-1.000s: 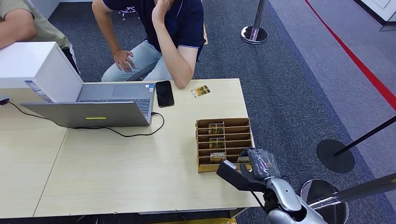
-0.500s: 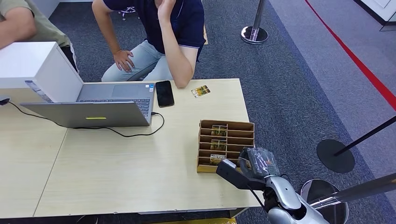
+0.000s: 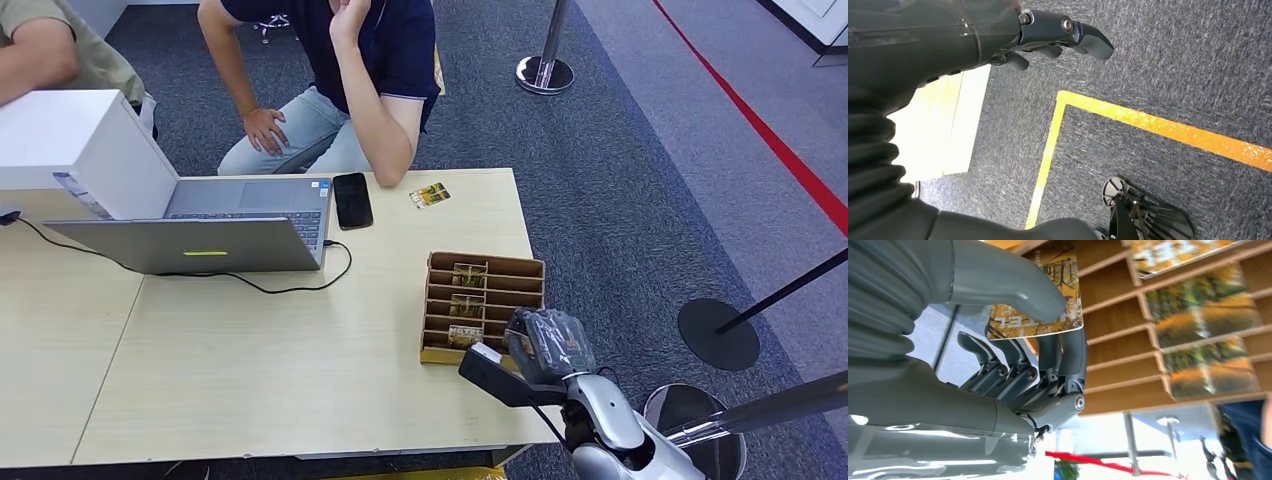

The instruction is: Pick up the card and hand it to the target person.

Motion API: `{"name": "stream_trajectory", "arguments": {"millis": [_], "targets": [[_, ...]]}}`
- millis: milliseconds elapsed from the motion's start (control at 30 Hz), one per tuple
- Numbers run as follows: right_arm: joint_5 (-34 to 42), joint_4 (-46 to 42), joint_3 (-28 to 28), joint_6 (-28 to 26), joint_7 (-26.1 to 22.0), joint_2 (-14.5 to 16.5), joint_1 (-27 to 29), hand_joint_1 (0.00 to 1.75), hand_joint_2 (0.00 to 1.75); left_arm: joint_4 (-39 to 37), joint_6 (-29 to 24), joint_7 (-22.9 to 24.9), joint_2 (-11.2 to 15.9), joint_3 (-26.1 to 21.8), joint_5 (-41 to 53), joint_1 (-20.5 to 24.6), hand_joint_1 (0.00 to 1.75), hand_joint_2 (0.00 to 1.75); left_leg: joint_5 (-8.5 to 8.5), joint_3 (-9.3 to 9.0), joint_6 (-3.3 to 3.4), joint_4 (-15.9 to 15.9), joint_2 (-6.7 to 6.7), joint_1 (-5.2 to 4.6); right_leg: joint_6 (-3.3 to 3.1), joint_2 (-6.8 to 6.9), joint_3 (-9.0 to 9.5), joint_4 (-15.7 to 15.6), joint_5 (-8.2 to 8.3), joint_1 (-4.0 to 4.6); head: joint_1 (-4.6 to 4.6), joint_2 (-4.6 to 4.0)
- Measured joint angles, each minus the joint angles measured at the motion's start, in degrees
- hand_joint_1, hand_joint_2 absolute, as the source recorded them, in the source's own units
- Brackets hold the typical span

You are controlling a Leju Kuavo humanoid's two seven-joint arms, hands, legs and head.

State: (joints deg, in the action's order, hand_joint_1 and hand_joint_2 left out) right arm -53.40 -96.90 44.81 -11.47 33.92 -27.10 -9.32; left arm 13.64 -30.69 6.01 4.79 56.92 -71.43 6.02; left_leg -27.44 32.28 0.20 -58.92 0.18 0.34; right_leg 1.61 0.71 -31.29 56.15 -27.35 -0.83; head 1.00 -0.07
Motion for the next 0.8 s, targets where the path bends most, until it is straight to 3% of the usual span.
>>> {"name": "stream_trajectory", "arguments": {"millis": [333,800], "targets": [[-7.7,-6.2,-0.2,-3.6,-7.3,1.4,-3.7,1.61,1.75,0.0,0.5,0.3,0.0,0.0,0.9,0.0,0.0,1.75,0.0,0.0,0.0,0.0,0.02,0.0,0.0,-0.01,0.0,0.0,0.0,0.0,-0.01,0.0],[-7.0,-8.1,-0.3,-4.3,-10.1,5.0,-11.3,1.61,1.75,0.0,2.4,0.4,0.0,0.3,3.7,0.1,0.0,1.75,0.0,0.05,0.0,0.0,0.01,0.01,0.0,-0.02,-0.01,0.0,0.0,0.0,-0.01,0.0]]}}
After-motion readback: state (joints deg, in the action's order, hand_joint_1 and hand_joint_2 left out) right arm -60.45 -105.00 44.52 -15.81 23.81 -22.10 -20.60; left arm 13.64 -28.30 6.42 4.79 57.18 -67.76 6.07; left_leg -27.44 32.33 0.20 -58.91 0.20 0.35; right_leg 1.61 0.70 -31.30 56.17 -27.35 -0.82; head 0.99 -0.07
